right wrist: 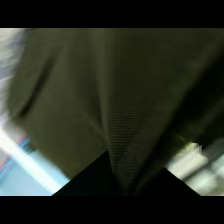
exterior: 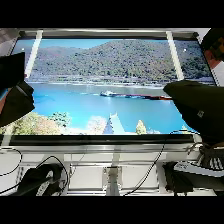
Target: Fold the clothes and pants, and hang the long-sleeved shirts on hangers.
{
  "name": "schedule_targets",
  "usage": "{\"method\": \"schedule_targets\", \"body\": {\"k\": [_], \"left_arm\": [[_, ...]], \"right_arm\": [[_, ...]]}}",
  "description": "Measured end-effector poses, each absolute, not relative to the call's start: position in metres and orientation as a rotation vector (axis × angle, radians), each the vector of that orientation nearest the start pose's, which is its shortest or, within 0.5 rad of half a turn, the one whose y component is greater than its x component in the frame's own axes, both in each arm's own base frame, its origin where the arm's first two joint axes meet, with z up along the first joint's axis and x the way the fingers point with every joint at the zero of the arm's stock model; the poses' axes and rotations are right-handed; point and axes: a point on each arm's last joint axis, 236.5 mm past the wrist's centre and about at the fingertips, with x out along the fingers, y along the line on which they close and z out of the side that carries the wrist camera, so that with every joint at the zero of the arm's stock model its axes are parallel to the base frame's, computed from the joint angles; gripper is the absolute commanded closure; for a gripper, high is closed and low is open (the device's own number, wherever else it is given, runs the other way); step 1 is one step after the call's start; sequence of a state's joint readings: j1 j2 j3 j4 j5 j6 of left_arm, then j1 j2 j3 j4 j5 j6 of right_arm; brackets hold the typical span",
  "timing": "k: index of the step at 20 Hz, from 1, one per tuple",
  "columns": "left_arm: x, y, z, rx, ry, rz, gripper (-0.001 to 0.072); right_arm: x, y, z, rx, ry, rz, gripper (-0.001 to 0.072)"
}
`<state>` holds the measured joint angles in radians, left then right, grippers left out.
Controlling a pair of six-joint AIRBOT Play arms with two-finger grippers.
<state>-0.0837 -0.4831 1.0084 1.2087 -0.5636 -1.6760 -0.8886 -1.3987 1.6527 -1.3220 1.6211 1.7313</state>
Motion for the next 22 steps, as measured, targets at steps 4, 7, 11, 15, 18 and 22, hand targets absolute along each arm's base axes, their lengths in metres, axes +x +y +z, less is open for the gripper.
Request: {"method": "schedule_targets", "body": {"k": [4, 7, 11, 15, 18, 22], "left_arm": [[0.304, -0.071, 0.351, -0.416, 0.063, -0.270, 0.0266], [0.304, -0.071, 0.351, -0.416, 0.063, -0.270, 0.0266], [0.304, -0.071, 0.351, -0.416, 0.063, -0.270, 0.0266], [0.304, -0.070, 0.351, -0.409, 0.061, -0.265, 0.0354], [0.308, -0.061, 0.355, -0.368, 0.031, -0.235, 0.0550], [0.323, -0.039, 0.361, -0.366, -0.018, -0.160, 0.0672]], "right_arm": [[0.229, -0.297, 0.105, 0.899, 1.196, -0.838, 0.0509], [0.210, -0.306, 0.101, 0.908, 1.220, -0.903, 0.0090], [0.203, -0.310, 0.099, 0.916, 1.229, -0.927, 0.0105], [0.241, -0.298, 0.104, 0.982, 1.130, -0.787, 0.0575], [0.319, -0.259, 0.133, 1.074, 0.953, -0.488, 0.0686], [0.415, -0.157, 0.197, 1.083, 0.788, -0.002, 0.0688]]}}
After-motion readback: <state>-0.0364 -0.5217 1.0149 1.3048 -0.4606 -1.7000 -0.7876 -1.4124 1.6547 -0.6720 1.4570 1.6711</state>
